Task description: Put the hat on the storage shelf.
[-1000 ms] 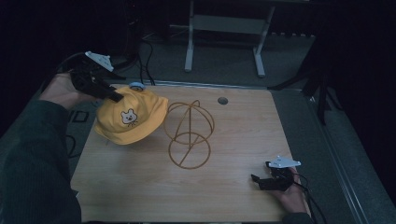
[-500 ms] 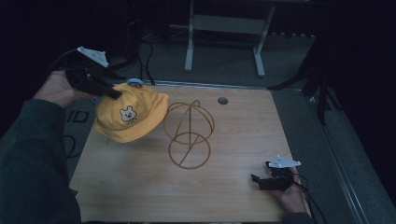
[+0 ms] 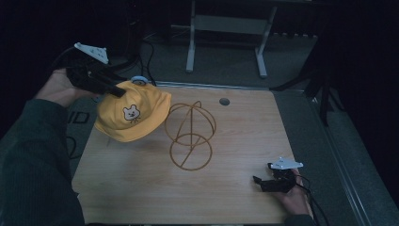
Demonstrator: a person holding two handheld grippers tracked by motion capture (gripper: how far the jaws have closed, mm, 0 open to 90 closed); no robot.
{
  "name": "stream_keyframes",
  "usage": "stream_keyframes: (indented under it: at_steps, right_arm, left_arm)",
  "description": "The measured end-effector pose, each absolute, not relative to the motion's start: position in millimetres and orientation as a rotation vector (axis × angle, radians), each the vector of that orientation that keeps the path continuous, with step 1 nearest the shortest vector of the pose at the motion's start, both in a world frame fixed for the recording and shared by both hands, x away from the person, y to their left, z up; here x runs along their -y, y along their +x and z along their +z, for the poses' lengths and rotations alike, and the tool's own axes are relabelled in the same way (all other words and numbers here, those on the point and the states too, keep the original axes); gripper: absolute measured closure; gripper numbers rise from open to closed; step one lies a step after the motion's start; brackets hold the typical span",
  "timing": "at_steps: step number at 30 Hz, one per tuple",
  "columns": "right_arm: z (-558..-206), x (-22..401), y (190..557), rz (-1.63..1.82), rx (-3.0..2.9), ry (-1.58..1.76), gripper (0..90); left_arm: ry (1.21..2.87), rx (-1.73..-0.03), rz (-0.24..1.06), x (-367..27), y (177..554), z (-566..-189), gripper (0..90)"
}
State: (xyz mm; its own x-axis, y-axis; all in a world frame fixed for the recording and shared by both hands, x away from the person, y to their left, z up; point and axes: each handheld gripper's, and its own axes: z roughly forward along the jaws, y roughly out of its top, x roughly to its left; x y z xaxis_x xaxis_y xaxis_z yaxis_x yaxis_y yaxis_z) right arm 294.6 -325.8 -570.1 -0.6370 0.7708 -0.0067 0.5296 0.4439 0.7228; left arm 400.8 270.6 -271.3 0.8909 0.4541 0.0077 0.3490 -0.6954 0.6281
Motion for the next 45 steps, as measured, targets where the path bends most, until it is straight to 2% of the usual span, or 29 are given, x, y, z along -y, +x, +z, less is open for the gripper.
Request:
stream_keyframes:
  at_steps: [21, 45]
  right_arm:
    - [-570.1, 325.8, 294.6, 1.007, -2.365, 1.11, 12.4]
    - [-570.1, 325.8, 294.6, 1.005, -2.366, 1.11, 12.4]
  left_arm:
    - [2.352, -0.538, 0.198, -272.1, 396.7, -258.0, 78.8]
    - [2.343, -0.437, 0.173, -255.5, 393.9, -244.5, 78.7]
